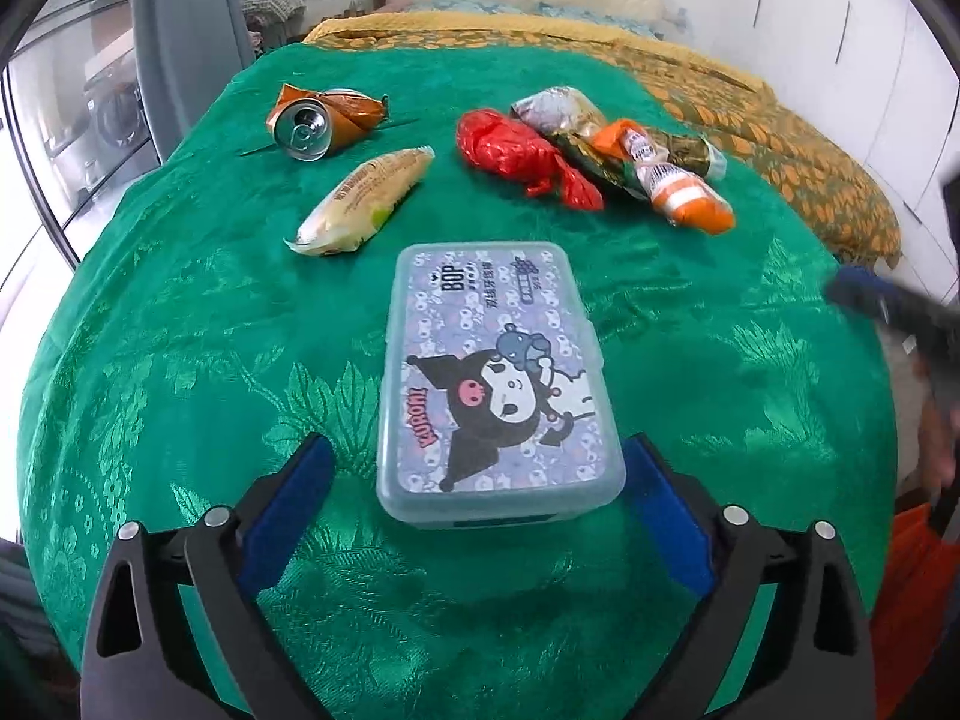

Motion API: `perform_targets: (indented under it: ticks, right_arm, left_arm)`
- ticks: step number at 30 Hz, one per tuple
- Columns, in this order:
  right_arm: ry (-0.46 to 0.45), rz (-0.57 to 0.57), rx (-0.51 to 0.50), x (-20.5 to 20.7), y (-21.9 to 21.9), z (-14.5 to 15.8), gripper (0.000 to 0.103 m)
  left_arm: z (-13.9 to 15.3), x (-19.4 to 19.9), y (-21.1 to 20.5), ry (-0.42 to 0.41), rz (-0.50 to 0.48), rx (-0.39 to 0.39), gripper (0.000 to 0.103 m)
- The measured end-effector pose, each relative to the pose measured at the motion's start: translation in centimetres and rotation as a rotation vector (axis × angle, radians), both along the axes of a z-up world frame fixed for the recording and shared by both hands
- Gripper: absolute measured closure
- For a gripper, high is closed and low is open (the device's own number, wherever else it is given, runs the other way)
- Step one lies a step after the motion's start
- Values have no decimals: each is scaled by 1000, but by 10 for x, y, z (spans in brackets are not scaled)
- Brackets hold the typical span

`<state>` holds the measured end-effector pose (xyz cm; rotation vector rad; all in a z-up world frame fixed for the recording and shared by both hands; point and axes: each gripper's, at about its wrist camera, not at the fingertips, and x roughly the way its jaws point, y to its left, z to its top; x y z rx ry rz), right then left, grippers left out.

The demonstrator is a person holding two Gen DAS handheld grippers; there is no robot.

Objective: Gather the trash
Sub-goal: 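Grasp the orange-white plastic bag with the right tool while the left tool grasps the clear Kuromi box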

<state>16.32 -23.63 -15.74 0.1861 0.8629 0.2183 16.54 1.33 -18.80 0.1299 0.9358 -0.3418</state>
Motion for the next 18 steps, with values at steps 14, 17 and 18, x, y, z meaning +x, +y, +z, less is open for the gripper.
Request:
perform_targets:
  ticks: [14,17,18]
  right_arm:
    - [102,41,144,96,40,-9,57]
    - [76,57,96,81,41,0,58]
    - [70,67,78,71,40,5,58]
  left_arm:
    - [-2,1,-6,3,-6,23,6]
    - [-2,1,-6,2,-6,24,6]
    - [-2,1,-6,2,-6,24,6]
